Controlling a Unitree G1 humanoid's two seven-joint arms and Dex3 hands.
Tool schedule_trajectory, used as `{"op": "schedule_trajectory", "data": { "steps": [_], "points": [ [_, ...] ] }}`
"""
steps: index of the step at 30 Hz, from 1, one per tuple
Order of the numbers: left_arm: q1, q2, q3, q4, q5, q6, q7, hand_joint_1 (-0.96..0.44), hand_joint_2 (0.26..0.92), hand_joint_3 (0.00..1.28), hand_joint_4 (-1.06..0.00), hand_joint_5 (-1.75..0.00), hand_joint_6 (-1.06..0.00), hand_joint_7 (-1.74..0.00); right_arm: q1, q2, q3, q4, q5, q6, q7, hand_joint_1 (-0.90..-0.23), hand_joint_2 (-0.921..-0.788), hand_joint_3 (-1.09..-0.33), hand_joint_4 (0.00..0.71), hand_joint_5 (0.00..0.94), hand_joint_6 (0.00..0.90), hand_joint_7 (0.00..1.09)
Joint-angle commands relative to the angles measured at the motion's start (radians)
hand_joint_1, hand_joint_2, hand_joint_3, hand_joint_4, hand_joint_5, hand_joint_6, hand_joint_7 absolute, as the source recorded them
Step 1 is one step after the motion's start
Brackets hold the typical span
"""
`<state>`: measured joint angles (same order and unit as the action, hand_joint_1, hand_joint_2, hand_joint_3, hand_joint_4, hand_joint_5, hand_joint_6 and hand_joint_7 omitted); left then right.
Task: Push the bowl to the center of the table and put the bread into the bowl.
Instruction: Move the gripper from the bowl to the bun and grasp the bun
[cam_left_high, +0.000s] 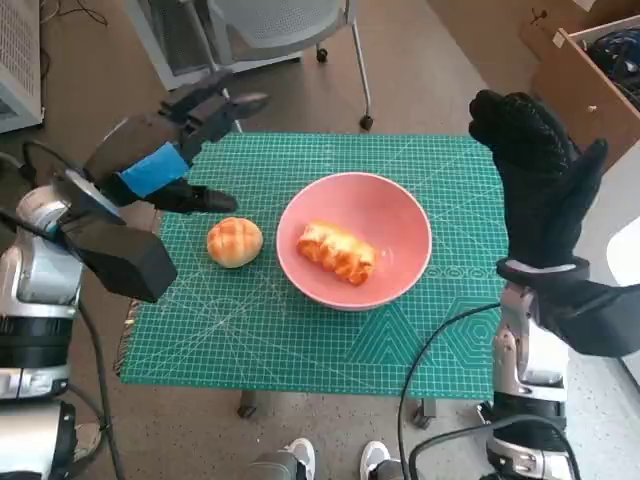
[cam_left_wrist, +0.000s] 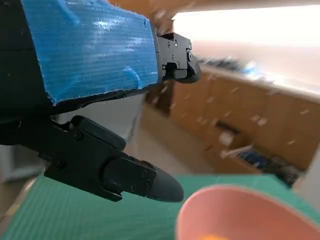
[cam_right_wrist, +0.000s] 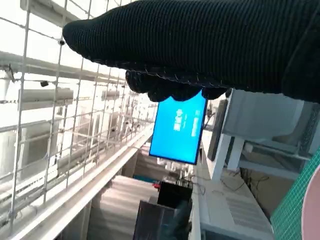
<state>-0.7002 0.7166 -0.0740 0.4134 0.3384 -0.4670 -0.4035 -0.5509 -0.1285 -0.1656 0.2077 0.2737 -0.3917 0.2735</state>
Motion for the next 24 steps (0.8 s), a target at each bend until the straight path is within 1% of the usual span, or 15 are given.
{"op": "schedule_trajectory", "data": {
  "steps": [1, 7, 12, 15, 19, 24],
  "points": [
    [0.024, 0.023, 0.000, 0.022, -0.018, 0.003, -0.030, -0.49, 0.795, 0.00, -0.08, -0.01, 0.00, -0.49, 0.001, -0.008, -0.006, 0.020, 0.009, 0.016, 0.008, -0.625, -0.921, -0.705, 0.260, 0.000, 0.045, 0.55],
    [0.034, 0.031, -0.007, 0.053, -0.028, 0.048, -0.094, -0.52, 0.807, 0.01, -0.06, 0.00, -0.01, -0.44, -0.005, -0.014, -0.006, 0.022, 0.008, 0.019, 0.012, -0.618, -0.921, -0.704, 0.261, 0.001, 0.046, 0.55],
    [0.024, 0.016, -0.024, 0.094, -0.027, 0.093, -0.132, -0.51, 0.820, 0.00, -0.06, 0.00, -0.09, -0.28, -0.005, -0.018, -0.006, 0.013, 0.012, 0.030, 0.012, -0.618, -0.921, -0.702, 0.261, 0.001, 0.045, 0.55],
    [0.017, 0.002, -0.037, 0.115, -0.029, 0.114, -0.147, -0.49, 0.815, 0.00, -0.06, 0.00, -0.12, -0.21, -0.004, -0.019, -0.007, 0.009, 0.015, 0.034, 0.012, -0.623, -0.921, -0.701, 0.262, 0.001, 0.046, 0.55],
    [0.012, -0.018, -0.060, 0.129, -0.022, 0.131, -0.151, -0.44, 0.798, 0.00, -0.06, 0.00, -0.15, -0.16, -0.005, -0.021, -0.008, 0.005, 0.012, 0.035, 0.008, -0.628, -0.921, -0.700, 0.262, 0.001, 0.047, 0.55],
    [-0.010, -0.041, -0.097, 0.198, 0.000, 0.100, -0.141, -0.36, 0.774, 0.00, -0.06, 0.00, -0.19, -0.11, -0.005, -0.023, -0.009, -0.003, 0.012, 0.042, 0.005, -0.629, -0.921, -0.700, 0.261, 0.001, 0.047, 0.55]
  ]
}}
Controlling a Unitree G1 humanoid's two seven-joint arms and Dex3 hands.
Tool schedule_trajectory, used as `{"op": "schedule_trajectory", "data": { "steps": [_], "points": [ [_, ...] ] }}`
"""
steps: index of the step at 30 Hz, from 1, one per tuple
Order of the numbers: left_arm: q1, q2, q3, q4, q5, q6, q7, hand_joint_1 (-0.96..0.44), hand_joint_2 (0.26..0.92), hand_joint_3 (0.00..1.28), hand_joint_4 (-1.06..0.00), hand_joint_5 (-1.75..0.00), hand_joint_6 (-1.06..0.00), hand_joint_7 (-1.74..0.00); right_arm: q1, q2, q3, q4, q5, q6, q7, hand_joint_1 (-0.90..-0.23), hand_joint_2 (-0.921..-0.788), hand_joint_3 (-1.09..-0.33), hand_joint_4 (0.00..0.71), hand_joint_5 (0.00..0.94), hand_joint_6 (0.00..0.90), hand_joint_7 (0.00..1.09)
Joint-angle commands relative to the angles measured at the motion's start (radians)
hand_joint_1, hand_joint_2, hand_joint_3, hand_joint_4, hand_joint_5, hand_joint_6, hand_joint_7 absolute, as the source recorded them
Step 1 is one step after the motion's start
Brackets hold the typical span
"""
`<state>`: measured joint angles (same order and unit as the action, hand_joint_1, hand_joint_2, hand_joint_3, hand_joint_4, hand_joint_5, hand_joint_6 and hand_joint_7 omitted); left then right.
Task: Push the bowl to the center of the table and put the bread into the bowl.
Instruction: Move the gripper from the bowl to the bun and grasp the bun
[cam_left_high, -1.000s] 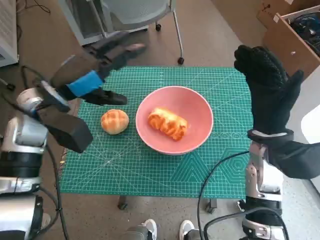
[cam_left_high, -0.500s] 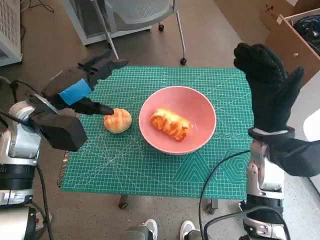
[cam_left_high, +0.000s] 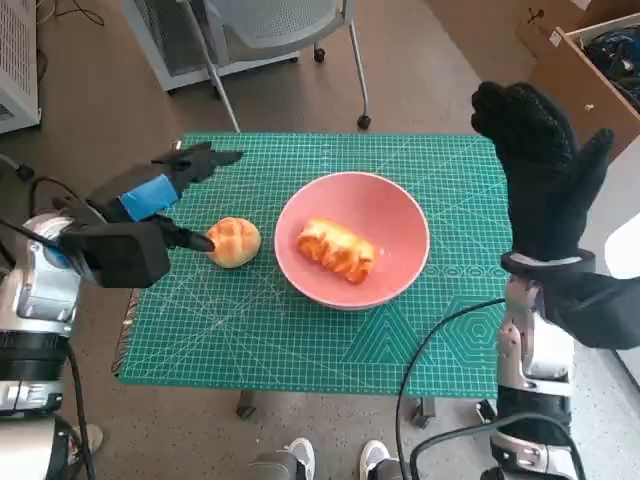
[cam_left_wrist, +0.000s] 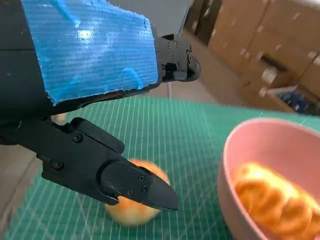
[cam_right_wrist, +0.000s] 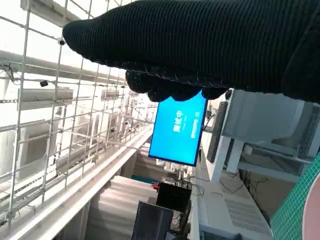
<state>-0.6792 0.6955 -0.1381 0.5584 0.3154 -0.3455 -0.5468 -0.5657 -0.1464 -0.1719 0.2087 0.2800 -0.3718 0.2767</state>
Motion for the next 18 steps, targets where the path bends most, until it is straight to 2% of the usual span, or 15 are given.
{"op": "schedule_trajectory", "data": {
  "steps": [1, 9, 18],
  "points": [
    [-0.036, -0.023, -0.041, 0.067, 0.029, -0.027, 0.006, -0.35, 0.767, 0.00, -0.06, 0.00, -0.20, -0.11, 0.011, -0.006, -0.003, -0.007, 0.006, 0.024, 0.002, -0.628, -0.921, -0.701, 0.260, 0.000, 0.049, 0.55],
    [-0.085, -0.055, -0.107, 0.190, 0.098, -0.014, 0.029, -0.26, 0.747, 0.00, -0.06, 0.00, -0.22, -0.07, 0.021, -0.013, -0.008, -0.032, 0.014, 0.042, 0.007, -0.625, -0.921, -0.703, 0.252, 0.000, 0.055, 0.55],
    [-0.130, -0.107, -0.156, 0.329, 0.152, 0.002, 0.096, -0.21, 0.748, 0.00, -0.08, -0.01, -0.28, -0.06, 0.028, -0.019, -0.012, -0.047, 0.018, 0.060, 0.008, -0.625, -0.921, -0.703, 0.250, 0.000, 0.055, 0.56]
  ]
}}
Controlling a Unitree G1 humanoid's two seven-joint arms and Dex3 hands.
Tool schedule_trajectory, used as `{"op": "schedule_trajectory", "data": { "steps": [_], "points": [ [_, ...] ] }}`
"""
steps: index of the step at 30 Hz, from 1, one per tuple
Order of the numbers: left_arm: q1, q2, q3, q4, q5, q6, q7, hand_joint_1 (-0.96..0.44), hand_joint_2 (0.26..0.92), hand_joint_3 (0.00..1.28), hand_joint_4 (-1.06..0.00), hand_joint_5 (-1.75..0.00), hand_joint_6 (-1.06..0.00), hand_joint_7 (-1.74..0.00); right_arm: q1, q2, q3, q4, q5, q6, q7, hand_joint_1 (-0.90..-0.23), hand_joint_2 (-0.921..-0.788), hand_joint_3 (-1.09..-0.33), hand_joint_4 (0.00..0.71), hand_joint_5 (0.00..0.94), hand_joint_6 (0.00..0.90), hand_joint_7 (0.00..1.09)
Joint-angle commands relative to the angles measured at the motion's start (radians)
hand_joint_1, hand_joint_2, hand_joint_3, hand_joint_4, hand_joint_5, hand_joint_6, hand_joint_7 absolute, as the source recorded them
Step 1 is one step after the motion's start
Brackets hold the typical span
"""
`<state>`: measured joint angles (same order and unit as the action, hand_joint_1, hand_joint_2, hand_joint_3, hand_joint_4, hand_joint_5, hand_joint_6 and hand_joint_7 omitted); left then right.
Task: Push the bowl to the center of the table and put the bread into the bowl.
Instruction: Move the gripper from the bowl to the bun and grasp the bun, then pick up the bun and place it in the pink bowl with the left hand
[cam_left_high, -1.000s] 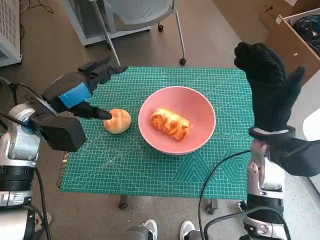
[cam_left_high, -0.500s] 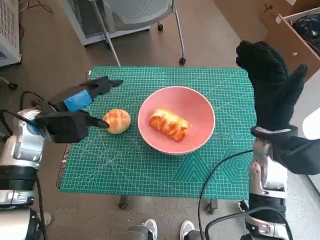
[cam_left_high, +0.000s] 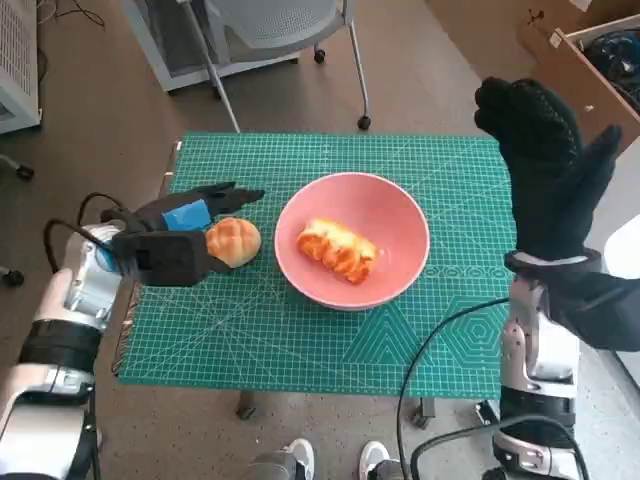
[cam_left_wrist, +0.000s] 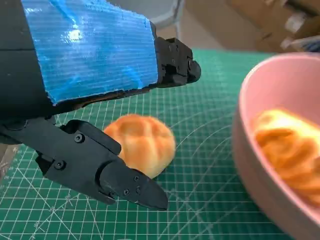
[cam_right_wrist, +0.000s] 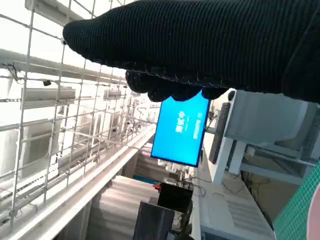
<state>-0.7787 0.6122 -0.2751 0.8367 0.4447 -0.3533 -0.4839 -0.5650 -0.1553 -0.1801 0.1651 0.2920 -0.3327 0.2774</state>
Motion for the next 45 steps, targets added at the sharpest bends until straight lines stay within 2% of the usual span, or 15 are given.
{"op": "schedule_trajectory", "data": {
  "steps": [1, 6, 9, 10, 12, 13, 14, 15, 18, 19, 22, 27, 32, 38, 45],
  "points": [
    [-0.034, -0.029, -0.022, 0.061, 0.025, 0.011, 0.040, -0.21, 0.749, 0.00, -0.08, -0.01, -0.29, -0.06, 0.027, -0.010, -0.005, -0.005, 0.006, 0.022, 0.007, -0.625, -0.921, -0.703, 0.250, 0.000, 0.055, 0.56],
    [-0.049, -0.065, -0.050, 0.120, 0.061, 0.009, 0.115, -0.20, 0.756, 0.00, -0.14, -0.02, -0.36, -0.05, 0.029, -0.010, -0.006, -0.010, 0.002, 0.024, 0.005, -0.625, -0.921, -0.703, 0.250, 0.000, 0.054, 0.56],
    [-0.057, -0.078, -0.070, 0.151, 0.085, -0.003, 0.165, -0.16, 0.778, 0.01, -0.24, -0.02, -0.44, -0.05, 0.030, -0.010, -0.007, -0.012, 0.000, 0.025, 0.005, -0.626, -0.921, -0.702, 0.250, 0.000, 0.054, 0.56],
    [-0.061, -0.083, -0.081, 0.166, 0.099, -0.011, 0.188, -0.13, 0.803, 0.01, -0.35, -0.03, -0.51, -0.06, 0.030, -0.011, -0.007, -0.012, 0.000, 0.025, 0.005, -0.626, -0.921, -0.702, 0.250, 0.000, 0.054, 0.56],
    [-0.068, -0.089, -0.099, 0.189, 0.122, -0.021, 0.225, -0.11, 0.823, 0.01, -0.45, -0.03, -0.59, -0.06, 0.029, -0.011, -0.008, -0.011, -0.001, 0.025, 0.005, -0.626, -0.921, -0.702, 0.250, 0.000, 0.054, 0.56],
    [-0.071, -0.091, -0.108, 0.198, 0.133, -0.025, 0.242, -0.09, 0.841, 0.01, -0.55, -0.06, -0.66, -0.08, 0.029, -0.012, -0.008, -0.011, -0.001, 0.025, 0.005, -0.626, -0.921, -0.702, 0.250, 0.000, 0.054, 0.56],
    [-0.073, -0.093, -0.114, 0.205, 0.139, -0.028, 0.253, -0.14, 0.857, 0.03, -0.62, -0.08, -0.66, -0.32, 0.029, -0.012, -0.008, -0.012, -0.002, 0.025, 0.005, -0.626, -0.921, -0.702, 0.250, 0.000, 0.053, 0.56],
    [-0.074, -0.093, -0.117, 0.209, 0.143, -0.034, 0.258, -0.22, 0.880, 0.07, -0.72, -0.12, -0.63, -0.68, 0.030, -0.012, -0.008, -0.013, -0.002, 0.025, 0.005, -0.626, -0.921, -0.702, 0.250, 0.000, 0.053, 0.56],
    [-0.078, -0.091, -0.122, 0.220, 0.145, -0.048, 0.264, -0.07, 0.907, 0.09, -0.73, -0.83, -0.57, -1.02, 0.032, -0.012, -0.008, -0.017, -0.002, 0.026, 0.006, -0.626, -0.921, -0.702, 0.250, 0.000, 0.053, 0.56],
    [-0.080, -0.087, -0.123, 0.221, 0.145, -0.052, 0.262, -0.05, 0.912, 0.09, -0.73, -0.96, -0.57, -1.07, 0.034, -0.012, -0.008, -0.019, -0.003, 0.026, 0.006, -0.626, -0.921, -0.702, 0.250, 0.000, 0.053, 0.56],
    [-0.085, -0.078, -0.122, 0.217, 0.143, -0.060, 0.254, -0.01, 0.917, 0.08, -0.73, -1.12, -0.57, -1.12, 0.037, -0.011, -0.007, -0.023, -0.005, 0.025, 0.006, -0.626, -0.921, -0.702, 0.250, 0.000, 0.053, 0.56],
    [-0.097, -0.043, -0.099, 0.173, 0.125, -0.060, 0.229, 0.00, 0.920, 0.09, -0.71, -1.19, -0.57, -1.15, 0.043, -0.008, -0.003, -0.022, -0.013, 0.019, 0.002, -0.626, -0.921, -0.702, 0.250, 0.000, 0.049, 0.56],
    [-0.092, -0.010, -0.057, 0.105, 0.091, -0.073, 0.218, 0.00, 0.920, 0.09, -0.70, -1.16, -0.56, -1.22, 0.042, -0.009, -0.004, -0.016, -0.017, 0.015, 0.002, -0.625, -0.921, -0.704, 0.249, 0.000, 0.044, 0.56],
    [-0.067, 0.017, 0.028, -0.036, 0.004, -0.080, 0.202, 0.00, 0.920, 0.08, -0.72, -1.09, -0.58, -1.26, 0.036, -0.008, -0.006, -0.006, -0.017, 0.013, 0.005, -0.625, -0.921, -0.705, 0.249, 0.000, 0.041, 0.56],
    [-0.033, 0.027, 0.120, -0.283, -0.078, -0.034, 0.194, 0.00, 0.920, 0.06, -0.74, -1.07, -0.59, -1.24, 0.028, -0.007, -0.004, 0.010, -0.011, 0.008, 0.012, -0.625, -0.921, -0.705, 0.249, 0.000, 0.037, 0.56]
  ]
}}
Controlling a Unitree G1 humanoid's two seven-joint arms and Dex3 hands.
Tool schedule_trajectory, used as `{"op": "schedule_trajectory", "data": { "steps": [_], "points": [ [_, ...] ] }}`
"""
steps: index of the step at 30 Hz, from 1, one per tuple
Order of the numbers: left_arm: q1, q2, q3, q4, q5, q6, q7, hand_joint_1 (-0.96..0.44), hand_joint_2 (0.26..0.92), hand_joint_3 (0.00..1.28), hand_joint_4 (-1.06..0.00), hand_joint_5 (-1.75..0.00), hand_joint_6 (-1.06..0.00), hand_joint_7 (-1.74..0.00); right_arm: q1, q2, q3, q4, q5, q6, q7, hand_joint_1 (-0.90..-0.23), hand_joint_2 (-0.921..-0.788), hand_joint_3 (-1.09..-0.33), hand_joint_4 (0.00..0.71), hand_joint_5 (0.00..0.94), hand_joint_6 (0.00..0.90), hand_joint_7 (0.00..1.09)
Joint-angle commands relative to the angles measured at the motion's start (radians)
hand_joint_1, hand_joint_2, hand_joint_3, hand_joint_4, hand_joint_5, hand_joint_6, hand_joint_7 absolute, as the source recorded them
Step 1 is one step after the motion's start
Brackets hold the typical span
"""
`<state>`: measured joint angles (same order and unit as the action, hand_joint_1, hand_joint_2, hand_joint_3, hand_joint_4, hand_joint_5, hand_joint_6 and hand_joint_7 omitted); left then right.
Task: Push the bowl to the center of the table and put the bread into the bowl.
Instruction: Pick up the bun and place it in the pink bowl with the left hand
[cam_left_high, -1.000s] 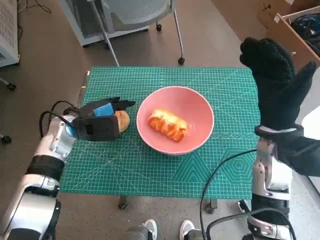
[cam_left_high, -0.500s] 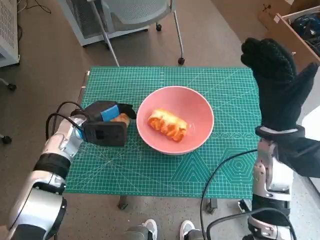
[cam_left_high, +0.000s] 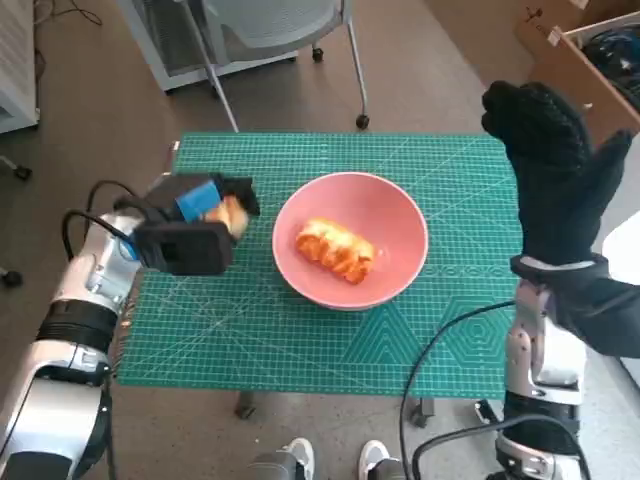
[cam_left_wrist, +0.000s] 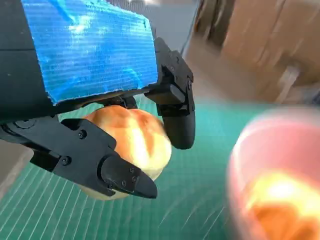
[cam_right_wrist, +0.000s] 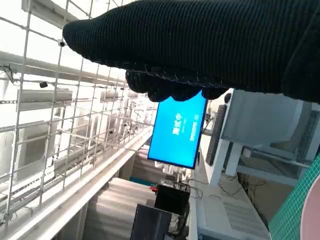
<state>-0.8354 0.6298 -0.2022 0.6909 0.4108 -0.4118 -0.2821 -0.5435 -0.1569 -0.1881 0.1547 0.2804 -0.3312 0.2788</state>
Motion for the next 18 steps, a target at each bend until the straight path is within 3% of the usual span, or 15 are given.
{"op": "schedule_trajectory", "data": {
  "steps": [1, 10, 18],
  "points": [
    [0.028, 0.007, 0.057, -0.171, -0.050, 0.035, -0.007, 0.00, 0.919, 0.06, -0.74, -1.09, -0.59, -1.22, 0.005, -0.005, 0.004, 0.021, 0.002, 0.007, 0.012, -0.625, -0.921, -0.705, 0.249, 0.000, 0.037, 0.56],
    [0.052, -0.048, 0.104, -0.483, -0.069, 0.157, -0.002, 0.00, 0.901, 0.04, -0.78, -1.10, -0.69, -1.06, 0.007, 0.000, 0.003, 0.023, 0.010, 0.004, 0.023, -0.625, -0.921, -0.703, 0.251, 0.001, 0.036, 0.56],
    [0.045, -0.109, 0.053, -0.494, -0.044, 0.110, 0.009, 0.00, 0.901, 0.03, -0.78, -1.08, -0.71, -1.06, 0.016, 0.004, 0.007, 0.016, 0.006, 0.000, 0.024, -0.625, -0.921, -0.702, 0.253, 0.002, 0.034, 0.56]
  ]
}}
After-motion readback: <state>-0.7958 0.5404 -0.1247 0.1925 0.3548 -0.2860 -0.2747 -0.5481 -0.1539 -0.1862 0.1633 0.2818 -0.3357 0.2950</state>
